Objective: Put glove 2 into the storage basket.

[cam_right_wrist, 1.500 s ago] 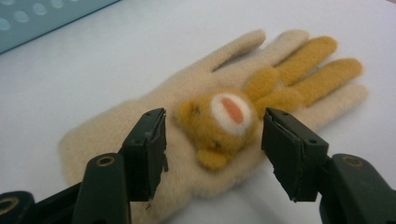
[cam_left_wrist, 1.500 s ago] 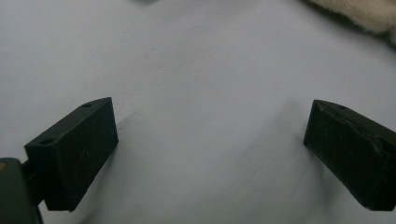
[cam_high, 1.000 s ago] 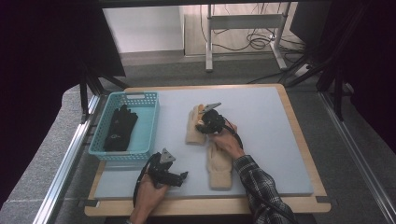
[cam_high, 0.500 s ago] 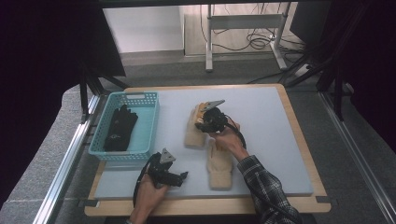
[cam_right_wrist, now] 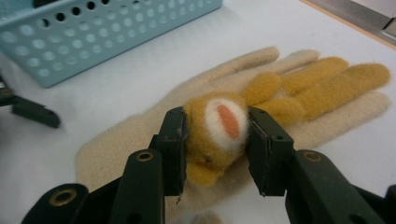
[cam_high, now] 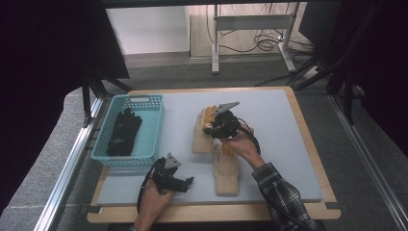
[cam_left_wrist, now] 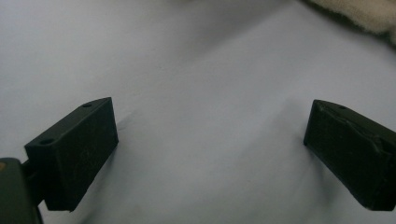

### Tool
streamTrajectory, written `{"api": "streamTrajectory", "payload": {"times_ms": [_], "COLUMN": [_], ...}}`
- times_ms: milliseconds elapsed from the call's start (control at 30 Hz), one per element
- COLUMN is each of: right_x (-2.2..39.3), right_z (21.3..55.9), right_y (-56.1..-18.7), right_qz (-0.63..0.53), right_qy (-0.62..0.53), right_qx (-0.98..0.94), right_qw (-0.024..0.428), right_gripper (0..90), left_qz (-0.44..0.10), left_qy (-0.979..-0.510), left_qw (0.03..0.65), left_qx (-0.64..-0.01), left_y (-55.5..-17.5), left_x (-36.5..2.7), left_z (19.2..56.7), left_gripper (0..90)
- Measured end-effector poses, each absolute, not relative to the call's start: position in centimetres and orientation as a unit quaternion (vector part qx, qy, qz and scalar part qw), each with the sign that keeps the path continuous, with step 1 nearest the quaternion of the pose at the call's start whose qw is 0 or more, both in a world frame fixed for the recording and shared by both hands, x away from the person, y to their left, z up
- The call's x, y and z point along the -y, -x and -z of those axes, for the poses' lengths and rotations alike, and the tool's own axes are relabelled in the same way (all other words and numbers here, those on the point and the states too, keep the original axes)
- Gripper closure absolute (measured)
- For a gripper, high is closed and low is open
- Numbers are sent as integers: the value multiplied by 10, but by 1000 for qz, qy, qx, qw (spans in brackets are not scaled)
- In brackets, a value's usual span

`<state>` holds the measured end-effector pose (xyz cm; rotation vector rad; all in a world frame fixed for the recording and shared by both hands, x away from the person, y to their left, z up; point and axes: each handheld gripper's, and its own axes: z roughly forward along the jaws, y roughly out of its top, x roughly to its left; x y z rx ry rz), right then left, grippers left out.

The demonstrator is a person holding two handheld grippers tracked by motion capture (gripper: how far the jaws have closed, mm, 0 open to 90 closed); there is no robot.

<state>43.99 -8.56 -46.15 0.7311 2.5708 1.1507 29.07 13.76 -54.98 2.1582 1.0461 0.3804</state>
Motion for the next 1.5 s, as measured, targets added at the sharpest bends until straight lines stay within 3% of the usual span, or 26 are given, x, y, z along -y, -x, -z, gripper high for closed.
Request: {"api": "streamTrajectory", "payload": {"times_ms": [800,1100,1500], "right_x": [155,166,164], "right_z": [436,451,486], "right_y": [-362,-331,-340], "right_qz": [-396,-387,-366], "right_qy": [-214,-204,-212], "right_qx": [-891,-898,-905], "right_qw": [59,54,54], "right_gripper": [597,597,576], "left_qz": [-148,-147,-148], "left_qy": [-832,-831,-831], "left_qw": [351,352,352], "left_qx": [-404,-404,-405], "left_y": [-291,-291,-291], "left_x": [-137,-137,-137], "left_z": [550,550,550], "left_gripper": [31,31,31]}}
